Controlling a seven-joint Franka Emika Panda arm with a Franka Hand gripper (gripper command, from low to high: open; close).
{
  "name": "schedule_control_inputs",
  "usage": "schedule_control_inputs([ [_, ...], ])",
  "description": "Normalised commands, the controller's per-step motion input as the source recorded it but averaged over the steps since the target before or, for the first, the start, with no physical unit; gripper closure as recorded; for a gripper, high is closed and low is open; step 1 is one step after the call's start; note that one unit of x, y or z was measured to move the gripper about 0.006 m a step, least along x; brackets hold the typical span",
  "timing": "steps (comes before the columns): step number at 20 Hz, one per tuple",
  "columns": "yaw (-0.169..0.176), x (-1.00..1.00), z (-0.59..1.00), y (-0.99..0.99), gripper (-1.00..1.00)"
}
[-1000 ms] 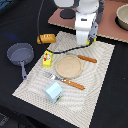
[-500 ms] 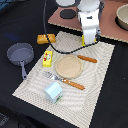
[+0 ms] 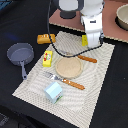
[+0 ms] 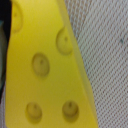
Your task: Interact with the objects in diverse but meaningful ways.
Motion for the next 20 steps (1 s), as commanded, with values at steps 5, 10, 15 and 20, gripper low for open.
schedule_control_inputs([
  [5,0.013,0.08,0.12,0.05,-1.0],
  [10,0.029,-0.26,0.26,0.01,-1.0],
  [15,0.028,-0.45,0.17,0.0,-1.0],
  [20,0.02,-0.45,0.09,0.06,-1.0],
])
